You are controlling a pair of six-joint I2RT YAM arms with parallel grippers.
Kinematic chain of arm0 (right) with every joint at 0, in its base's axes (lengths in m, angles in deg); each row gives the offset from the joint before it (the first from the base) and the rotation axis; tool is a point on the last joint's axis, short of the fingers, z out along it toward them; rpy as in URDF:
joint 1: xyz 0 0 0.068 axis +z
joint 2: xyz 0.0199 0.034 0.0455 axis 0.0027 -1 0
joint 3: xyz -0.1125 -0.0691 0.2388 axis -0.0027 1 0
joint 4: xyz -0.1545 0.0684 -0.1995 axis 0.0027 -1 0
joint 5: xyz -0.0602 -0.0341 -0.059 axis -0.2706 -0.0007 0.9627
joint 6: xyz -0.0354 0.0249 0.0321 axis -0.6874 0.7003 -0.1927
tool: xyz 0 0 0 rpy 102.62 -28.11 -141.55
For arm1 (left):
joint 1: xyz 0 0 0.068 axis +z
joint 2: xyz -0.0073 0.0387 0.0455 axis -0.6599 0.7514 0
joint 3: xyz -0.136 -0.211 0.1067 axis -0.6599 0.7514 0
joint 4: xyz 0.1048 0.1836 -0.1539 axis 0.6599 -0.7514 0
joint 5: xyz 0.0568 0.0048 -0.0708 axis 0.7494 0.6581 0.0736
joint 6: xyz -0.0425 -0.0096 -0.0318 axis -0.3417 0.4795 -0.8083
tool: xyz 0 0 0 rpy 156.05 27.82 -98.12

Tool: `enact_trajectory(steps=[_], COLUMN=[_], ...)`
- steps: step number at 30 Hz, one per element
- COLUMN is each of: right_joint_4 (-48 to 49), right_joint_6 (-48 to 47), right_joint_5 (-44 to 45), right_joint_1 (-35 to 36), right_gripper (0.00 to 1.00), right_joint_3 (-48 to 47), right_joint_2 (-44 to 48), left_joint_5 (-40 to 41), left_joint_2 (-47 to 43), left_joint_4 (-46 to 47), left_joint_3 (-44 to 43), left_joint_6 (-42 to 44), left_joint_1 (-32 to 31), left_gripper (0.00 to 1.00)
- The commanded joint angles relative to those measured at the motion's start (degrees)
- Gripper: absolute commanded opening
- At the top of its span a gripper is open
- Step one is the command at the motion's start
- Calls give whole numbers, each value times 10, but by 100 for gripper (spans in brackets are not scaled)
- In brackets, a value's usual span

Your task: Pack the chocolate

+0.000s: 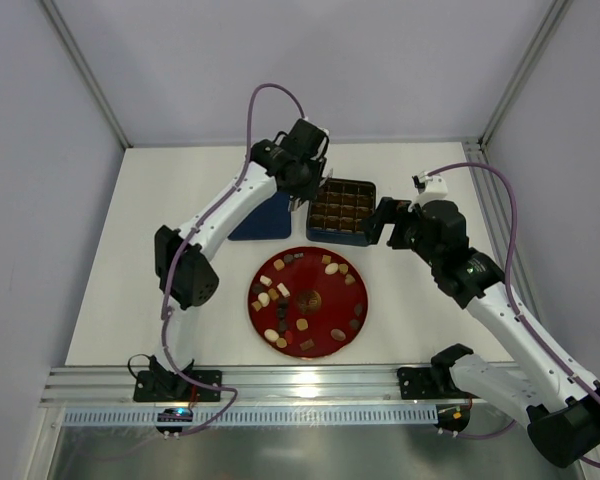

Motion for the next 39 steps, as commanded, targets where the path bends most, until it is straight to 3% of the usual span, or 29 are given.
enact_trajectory(steps=[1,10,24,39], right_joint_4=[5,7,12,14], right_joint_6=[-9,-13,-11,-5], right_joint_5=[13,18,23,21], right_joint_1=[0,0,0,0], right_gripper=[100,100,100,100], right_joint_3=[-19,-19,-5,-1], right_joint_2=[12,8,2,-10], left_joint_5=[-24,-51,-57,-59], left_joint_2=[-99,-234,-437,-494], left_joint_4=[17,11,-76,-110], left_joint_3=[35,183,407,520], left_joint_6=[-17,-37,-59,-72], left_joint_1=[3,-4,-60,-99], left_gripper=[36,36,37,40])
